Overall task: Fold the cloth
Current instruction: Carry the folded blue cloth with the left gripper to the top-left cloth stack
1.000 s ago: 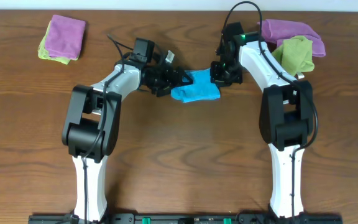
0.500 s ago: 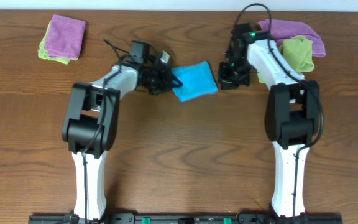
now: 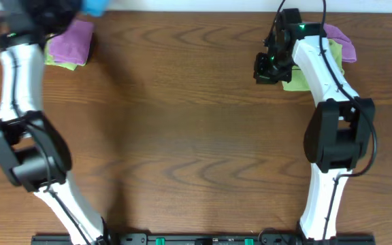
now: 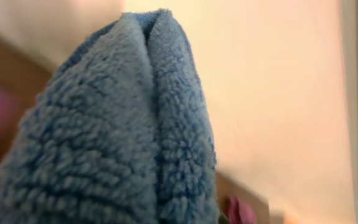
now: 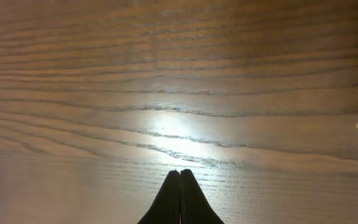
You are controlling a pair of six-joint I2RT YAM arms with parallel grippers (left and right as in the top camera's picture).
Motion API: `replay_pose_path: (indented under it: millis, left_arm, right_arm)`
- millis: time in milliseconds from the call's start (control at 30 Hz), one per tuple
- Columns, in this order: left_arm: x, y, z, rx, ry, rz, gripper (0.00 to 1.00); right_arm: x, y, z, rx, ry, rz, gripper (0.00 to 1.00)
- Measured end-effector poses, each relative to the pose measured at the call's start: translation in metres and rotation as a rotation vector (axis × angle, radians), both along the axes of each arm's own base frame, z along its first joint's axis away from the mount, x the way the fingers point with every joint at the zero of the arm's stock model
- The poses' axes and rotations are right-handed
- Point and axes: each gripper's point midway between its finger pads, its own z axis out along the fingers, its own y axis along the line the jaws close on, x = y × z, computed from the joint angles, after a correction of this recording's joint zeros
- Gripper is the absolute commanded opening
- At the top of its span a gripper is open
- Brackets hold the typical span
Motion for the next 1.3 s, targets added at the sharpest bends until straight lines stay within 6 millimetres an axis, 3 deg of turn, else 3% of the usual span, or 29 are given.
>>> replay_pose_path:
  millis: [33, 67, 167, 400, 667, 767, 1133, 1233, 1267, 1300]
  left_arm:
    - [-0.003, 0.027, -0.007, -0.006, 0.015, 0.051, 0.06]
    - [-0.005, 0.04, -0.01, -0.009, 0.023, 0.077, 0.06]
    - [-0.008, 0.062, -0.016, -0.02, 0.036, 0.118, 0.06]
    - [0.012, 0.062, -0.017, -0.062, -0.056, 0.101, 0.06]
    - [0.023, 0.065, -0.103, -0.198, 0.099, 0.132, 0.06]
    - [0.023, 0.066, -0.119, -0.217, 0.128, 0.14, 0.06]
    - [0.015, 0.089, -0.129, -0.226, 0.156, 0.188, 0.06]
    - [0.007, 0.096, -0.139, -0.228, 0.203, 0.207, 0.1]
    - [0.005, 0.097, -0.141, -0.226, 0.213, 0.207, 0.18]
    - [0.003, 0.097, -0.144, -0.223, 0.222, 0.205, 0.4]
  right_arm:
    - [0.0, 0.0, 0.0, 0.0, -0.001, 0.001, 0.01]
    - [0.0, 0.0, 0.0, 0.0, -0.001, 0.001, 0.01]
    - [0.001, 0.0, 0.001, 0.0, -0.005, 0.001, 0.01]
    - [0.004, 0.004, 0.001, 0.0, -0.022, 0.008, 0.01]
    - [0.005, 0.008, 0.001, 0.0, -0.028, 0.016, 0.01]
    - [0.005, 0.008, 0.001, 0.0, -0.029, 0.018, 0.01]
    - [0.005, 0.008, 0.001, -0.001, -0.031, 0.022, 0.01]
    - [0.007, 0.008, 0.002, -0.001, -0.04, 0.022, 0.01]
    - [0.008, 0.008, 0.002, 0.0, -0.043, 0.023, 0.01]
    - [0.009, 0.008, 0.002, 0.0, -0.046, 0.022, 0.01]
